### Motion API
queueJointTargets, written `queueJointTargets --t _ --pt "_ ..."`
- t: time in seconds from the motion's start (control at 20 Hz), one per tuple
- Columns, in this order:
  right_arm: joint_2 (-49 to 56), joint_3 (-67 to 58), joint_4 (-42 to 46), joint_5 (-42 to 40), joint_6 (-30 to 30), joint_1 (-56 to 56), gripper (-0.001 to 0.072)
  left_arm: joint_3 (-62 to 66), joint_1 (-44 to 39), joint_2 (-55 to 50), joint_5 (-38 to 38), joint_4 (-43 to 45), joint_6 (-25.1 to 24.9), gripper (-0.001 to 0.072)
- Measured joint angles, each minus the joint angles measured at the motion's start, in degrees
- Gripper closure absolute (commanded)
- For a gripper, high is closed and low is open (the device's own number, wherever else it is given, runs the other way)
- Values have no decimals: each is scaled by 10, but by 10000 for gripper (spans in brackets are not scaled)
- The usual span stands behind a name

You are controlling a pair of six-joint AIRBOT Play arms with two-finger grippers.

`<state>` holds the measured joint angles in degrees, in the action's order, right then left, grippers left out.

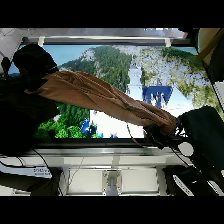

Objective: Fold the clothes and pants, and hang the long-sleeved shirts on hangers.

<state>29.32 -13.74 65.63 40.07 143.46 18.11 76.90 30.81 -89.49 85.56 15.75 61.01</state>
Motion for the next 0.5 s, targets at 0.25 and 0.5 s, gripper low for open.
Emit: queueJointTargets --t 0.25,0.5 --pt "0 0 105 36 133 57 156 0 0 0 0 0 0 266" --pt "2 19 163 -6 230 70 157 0 0 0 0 0 -4 266"
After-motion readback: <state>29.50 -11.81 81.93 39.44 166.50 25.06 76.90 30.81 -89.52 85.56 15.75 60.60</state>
